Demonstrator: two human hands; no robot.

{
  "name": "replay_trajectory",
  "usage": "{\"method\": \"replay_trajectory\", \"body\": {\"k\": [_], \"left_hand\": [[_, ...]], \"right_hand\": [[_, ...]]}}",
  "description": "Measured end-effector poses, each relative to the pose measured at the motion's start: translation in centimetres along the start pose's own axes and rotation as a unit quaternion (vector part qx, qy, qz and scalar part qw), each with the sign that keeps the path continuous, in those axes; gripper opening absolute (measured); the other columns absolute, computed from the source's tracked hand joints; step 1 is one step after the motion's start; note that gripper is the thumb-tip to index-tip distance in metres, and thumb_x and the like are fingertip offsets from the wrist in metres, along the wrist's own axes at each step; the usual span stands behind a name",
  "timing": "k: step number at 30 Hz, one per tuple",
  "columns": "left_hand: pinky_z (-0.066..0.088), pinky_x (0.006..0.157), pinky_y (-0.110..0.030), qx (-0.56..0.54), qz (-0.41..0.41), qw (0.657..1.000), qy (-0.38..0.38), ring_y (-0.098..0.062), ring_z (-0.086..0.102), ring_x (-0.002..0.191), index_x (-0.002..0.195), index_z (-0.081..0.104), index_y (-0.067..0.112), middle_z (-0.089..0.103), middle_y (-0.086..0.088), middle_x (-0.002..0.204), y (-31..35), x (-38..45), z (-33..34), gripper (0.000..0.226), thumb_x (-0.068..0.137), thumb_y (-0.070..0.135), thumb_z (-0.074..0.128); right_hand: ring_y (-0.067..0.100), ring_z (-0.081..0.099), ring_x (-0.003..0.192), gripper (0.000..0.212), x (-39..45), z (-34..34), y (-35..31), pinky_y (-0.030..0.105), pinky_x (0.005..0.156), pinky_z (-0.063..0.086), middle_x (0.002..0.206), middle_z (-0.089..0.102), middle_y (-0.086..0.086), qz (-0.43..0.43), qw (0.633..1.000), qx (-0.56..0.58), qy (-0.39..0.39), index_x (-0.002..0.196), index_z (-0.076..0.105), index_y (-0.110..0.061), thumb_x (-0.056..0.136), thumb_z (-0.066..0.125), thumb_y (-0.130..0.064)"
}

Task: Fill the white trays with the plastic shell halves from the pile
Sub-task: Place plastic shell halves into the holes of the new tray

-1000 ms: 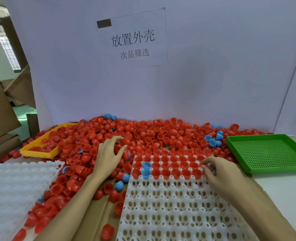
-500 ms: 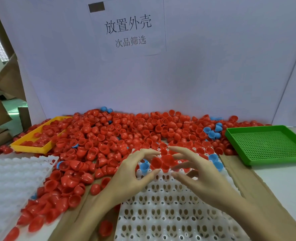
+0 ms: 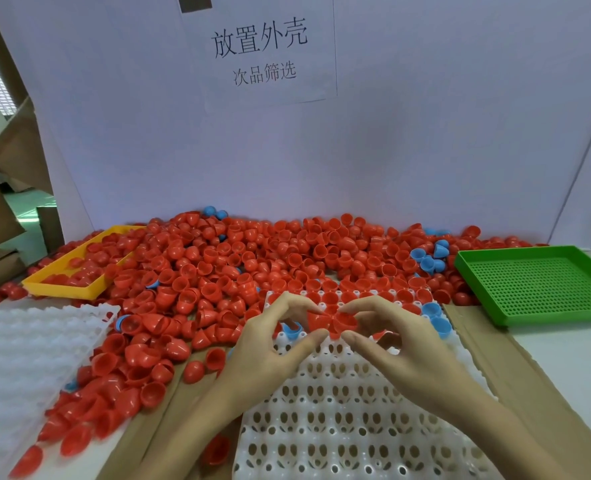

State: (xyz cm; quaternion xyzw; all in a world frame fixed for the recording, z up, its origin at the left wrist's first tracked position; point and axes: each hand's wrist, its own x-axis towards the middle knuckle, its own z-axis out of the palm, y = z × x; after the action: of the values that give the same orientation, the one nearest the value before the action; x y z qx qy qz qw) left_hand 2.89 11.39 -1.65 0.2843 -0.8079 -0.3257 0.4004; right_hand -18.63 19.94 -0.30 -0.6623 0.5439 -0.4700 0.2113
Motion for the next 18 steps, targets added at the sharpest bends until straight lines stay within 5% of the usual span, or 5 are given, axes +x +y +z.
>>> {"method": "replay_trajectory", "body": {"k": [4, 8, 13, 18], "left_hand": [[0.053, 0.093, -0.021, -0.042, -0.040, 0.998, -0.020, -0.012, 0.071, 0.105, 0.111, 0.070, 0.029, 0.077, 0.010, 0.103, 0.03, 0.10, 0.37, 0.024, 0.102, 0.048, 0.059], [0.054, 0.092, -0.021, -0.044, -0.055, 0.997, -0.032, -0.011, 0.073, 0.103, 0.110, 0.074, 0.026, 0.078, 0.010, 0.101, -0.11, 0.15, 0.63, 0.032, 0.106, 0.051, 0.053], [0.050, 0.097, -0.019, 0.041, -0.015, 0.998, -0.035, -0.007, 0.066, 0.115, 0.128, 0.060, 0.046, 0.069, 0.021, 0.117, -0.41, 0.24, 0.10, 0.037, 0.098, 0.066, 0.056], [0.050, 0.094, -0.018, 0.063, 0.084, 0.994, -0.021, -0.011, 0.068, 0.106, 0.127, 0.063, 0.037, 0.068, 0.019, 0.113, -0.42, 0.26, -0.01, 0.032, 0.097, 0.036, 0.075]], "right_hand": [[0.010, 0.072, 0.101, 0.043, -0.17, 0.27, -0.24, 0.026, 0.076, 0.061, 0.111, 0.068, -0.019, -0.007, 1.000, 0.005, -0.013, 0.130, 0.061, -0.044, 0.089, 0.073, -0.046], [0.010, 0.072, 0.100, 0.036, -0.18, 0.69, -0.21, 0.021, 0.075, 0.058, 0.112, 0.071, -0.019, -0.027, 0.999, -0.020, 0.002, 0.125, 0.065, -0.043, 0.094, 0.076, -0.029], [0.012, 0.073, 0.092, 0.025, -0.12, 0.74, -0.33, 0.020, 0.070, 0.056, 0.100, 0.074, -0.018, -0.014, 1.000, -0.008, 0.019, 0.119, 0.069, -0.037, 0.095, 0.073, -0.034], [0.009, 0.073, 0.074, 0.022, -0.12, 0.91, -0.46, 0.017, 0.061, 0.053, 0.083, 0.076, -0.010, 0.038, 0.998, 0.035, 0.024, 0.097, 0.076, -0.032, 0.098, 0.061, -0.049]]}}
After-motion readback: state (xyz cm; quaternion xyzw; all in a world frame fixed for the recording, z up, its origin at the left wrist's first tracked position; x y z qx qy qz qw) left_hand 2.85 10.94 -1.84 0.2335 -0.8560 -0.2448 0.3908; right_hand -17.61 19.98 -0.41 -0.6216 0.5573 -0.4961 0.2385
